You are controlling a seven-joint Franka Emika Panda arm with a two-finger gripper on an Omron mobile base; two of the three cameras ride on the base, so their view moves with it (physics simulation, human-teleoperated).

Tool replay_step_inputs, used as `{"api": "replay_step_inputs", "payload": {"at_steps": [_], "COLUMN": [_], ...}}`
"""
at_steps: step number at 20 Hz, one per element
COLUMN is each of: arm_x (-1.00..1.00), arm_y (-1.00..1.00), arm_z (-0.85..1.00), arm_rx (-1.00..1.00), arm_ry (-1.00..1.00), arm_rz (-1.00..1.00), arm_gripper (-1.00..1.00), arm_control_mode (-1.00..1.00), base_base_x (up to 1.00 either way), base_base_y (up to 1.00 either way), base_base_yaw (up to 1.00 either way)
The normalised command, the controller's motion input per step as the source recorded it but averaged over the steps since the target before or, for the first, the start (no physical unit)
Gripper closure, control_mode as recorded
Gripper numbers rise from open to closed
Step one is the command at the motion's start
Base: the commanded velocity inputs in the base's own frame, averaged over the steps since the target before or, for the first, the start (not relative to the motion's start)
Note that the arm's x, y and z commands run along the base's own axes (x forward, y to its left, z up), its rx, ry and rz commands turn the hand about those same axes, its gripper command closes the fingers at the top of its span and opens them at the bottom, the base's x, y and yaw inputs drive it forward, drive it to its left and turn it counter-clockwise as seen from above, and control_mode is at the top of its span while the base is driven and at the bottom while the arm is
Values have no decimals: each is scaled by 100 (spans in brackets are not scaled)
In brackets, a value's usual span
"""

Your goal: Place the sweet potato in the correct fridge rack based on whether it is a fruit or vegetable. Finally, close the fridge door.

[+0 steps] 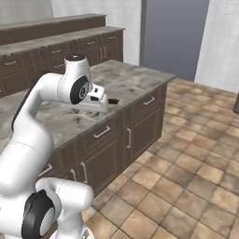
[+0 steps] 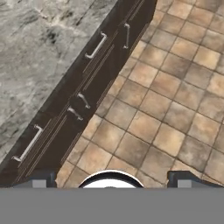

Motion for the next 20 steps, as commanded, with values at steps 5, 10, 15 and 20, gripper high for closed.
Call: {"api": "replay_step_inputs", "payload": {"at_steps": [5, 10, 15, 20], "arm_x": [0, 0, 0, 0], "arm_y": [0, 0, 0, 0], "arm_z": [0, 0, 0, 0], "arm_rx": [0, 0, 0, 0], "arm_ry": [0, 0, 0, 0], "arm_rz": [0, 0, 0, 0], "arm_gripper": [-100, -100, -100, -100], "arm_control_mode": [100, 100, 100, 100], "base_base_x": [84, 66, 51, 62], "base_base_y": [-60, -63, -62, -50], "base_base_yaw": [49, 52, 55, 58]}}
